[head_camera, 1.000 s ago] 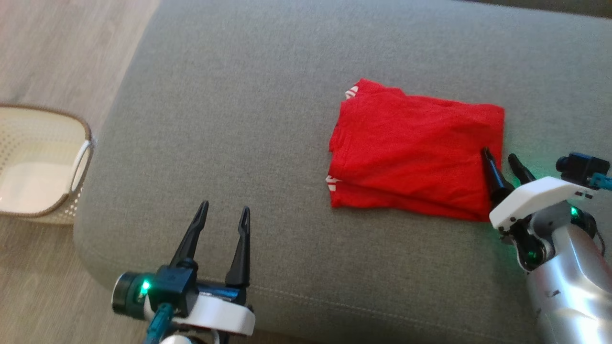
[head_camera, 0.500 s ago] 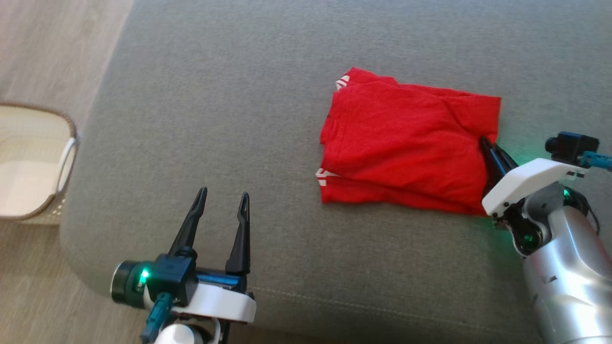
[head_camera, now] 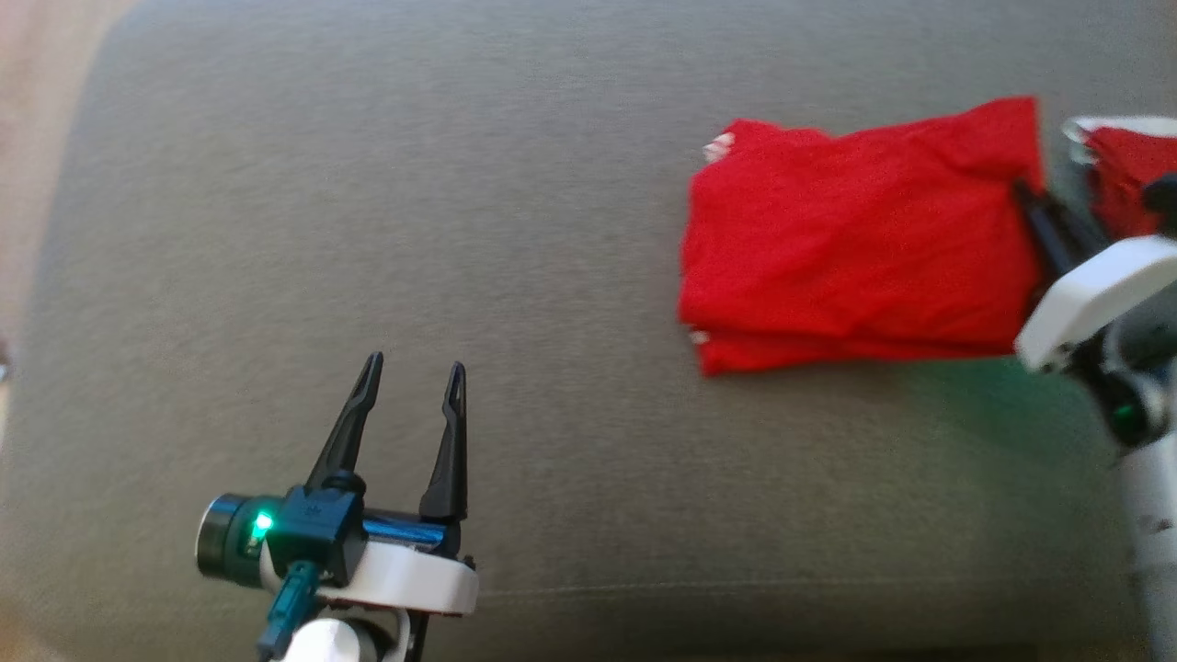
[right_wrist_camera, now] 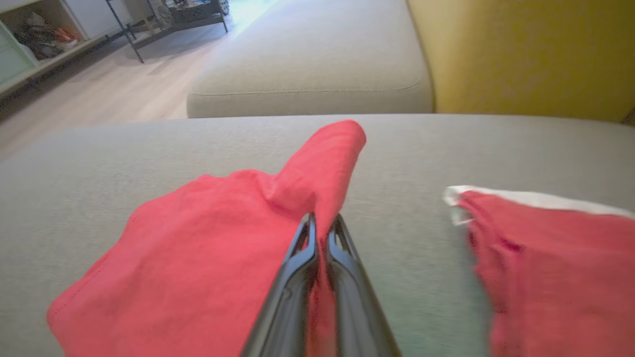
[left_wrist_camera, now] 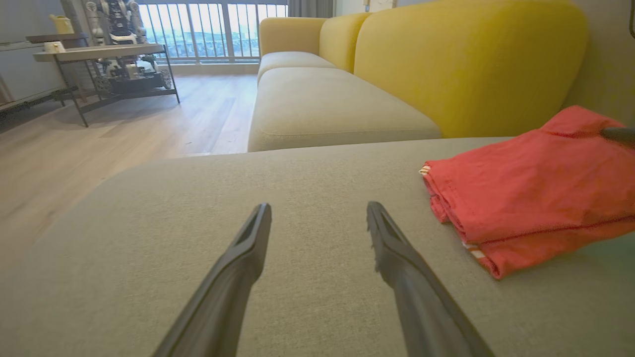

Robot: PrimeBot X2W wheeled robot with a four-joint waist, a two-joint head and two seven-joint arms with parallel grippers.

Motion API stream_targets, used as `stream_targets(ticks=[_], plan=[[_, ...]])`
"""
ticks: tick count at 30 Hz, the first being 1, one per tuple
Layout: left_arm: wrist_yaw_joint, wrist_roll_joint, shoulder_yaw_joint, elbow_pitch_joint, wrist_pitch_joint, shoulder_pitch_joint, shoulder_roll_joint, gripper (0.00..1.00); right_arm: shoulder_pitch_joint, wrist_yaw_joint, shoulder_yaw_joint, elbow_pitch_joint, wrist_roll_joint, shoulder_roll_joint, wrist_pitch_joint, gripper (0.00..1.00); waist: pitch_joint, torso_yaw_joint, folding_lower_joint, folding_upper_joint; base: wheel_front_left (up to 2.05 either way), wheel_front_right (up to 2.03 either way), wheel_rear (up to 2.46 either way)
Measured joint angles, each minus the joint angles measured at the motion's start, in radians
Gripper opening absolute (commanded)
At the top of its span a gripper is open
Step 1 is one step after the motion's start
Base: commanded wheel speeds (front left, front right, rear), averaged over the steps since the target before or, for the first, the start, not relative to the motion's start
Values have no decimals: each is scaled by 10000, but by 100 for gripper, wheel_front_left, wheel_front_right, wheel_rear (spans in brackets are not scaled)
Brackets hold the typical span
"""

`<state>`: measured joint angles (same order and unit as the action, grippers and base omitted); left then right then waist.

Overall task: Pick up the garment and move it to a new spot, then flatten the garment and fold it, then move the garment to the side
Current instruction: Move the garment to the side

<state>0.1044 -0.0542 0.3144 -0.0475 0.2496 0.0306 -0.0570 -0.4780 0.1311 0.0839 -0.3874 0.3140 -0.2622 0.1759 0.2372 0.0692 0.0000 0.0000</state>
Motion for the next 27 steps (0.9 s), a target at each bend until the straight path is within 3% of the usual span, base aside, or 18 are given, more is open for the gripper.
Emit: stream_targets(ticks=[10,18,23,24,25,26,27], plan=[[-94,192,-67,-125,0,-483,-61,100,-131,0,673,1812,-828,-1181,1530,0,586,-1047,1,0,0,0,0],[-257,351,-75,-151,0,-968,-136,100,-1092,0,1260,1994,-1411,-1685,1877,0,1457,-1347,2,0,0,0,0],[-253,351,-105,-161,0,-1128,-226,100,-1340,0,1889,1879,-2429,-1680,1814,0,1721,-1407,2,0,0,0,0],[-253,351,-115,-155,0,-1146,-228,100,-1359,0,1979,1829,-2669,-1643,1668,17,1731,-1419,2,0,0,0,0],[-253,351,-117,-136,0,-1166,-228,100,-1392,0,2067,1714,-2918,-1593,1513,78,1714,-1419,2,0,0,0,0],[-253,351,-113,-105,0,-1176,-228,100,-1434,0,2176,1592,-3189,-1498,1323,100,1671,-1417,3,0,0,0,0],[-253,349,-111,-77,0,-1177,-226,100,-1452,0,2274,1499,-3486,-1390,1106,100,1610,-1411,2,0,0,0,0]])
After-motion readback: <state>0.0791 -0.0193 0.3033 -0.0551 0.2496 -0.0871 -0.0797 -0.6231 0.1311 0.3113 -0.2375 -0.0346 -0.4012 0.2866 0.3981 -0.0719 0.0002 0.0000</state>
